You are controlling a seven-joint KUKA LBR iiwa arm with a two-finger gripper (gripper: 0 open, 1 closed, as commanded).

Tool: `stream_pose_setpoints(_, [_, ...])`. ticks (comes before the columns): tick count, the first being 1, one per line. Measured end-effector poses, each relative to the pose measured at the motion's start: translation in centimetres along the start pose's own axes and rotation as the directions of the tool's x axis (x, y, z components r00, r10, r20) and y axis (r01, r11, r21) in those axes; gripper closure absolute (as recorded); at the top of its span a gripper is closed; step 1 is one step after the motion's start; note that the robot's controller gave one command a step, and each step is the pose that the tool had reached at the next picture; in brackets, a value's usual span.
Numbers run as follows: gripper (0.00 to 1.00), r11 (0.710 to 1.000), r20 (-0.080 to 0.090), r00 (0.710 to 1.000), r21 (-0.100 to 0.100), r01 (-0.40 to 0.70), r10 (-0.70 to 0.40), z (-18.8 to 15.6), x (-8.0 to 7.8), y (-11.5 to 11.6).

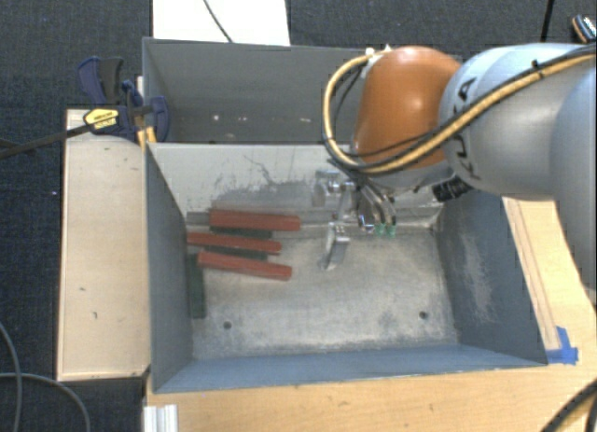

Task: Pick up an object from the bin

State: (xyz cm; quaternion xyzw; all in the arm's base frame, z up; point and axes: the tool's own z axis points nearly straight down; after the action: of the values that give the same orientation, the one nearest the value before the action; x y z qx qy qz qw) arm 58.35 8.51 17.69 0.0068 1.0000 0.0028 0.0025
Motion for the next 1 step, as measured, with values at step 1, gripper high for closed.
stream_pose_setpoints(1, [0.0,1.0,-0.006,1.0,0.002,0.03,-0.03,2.57,1.98,5.87])
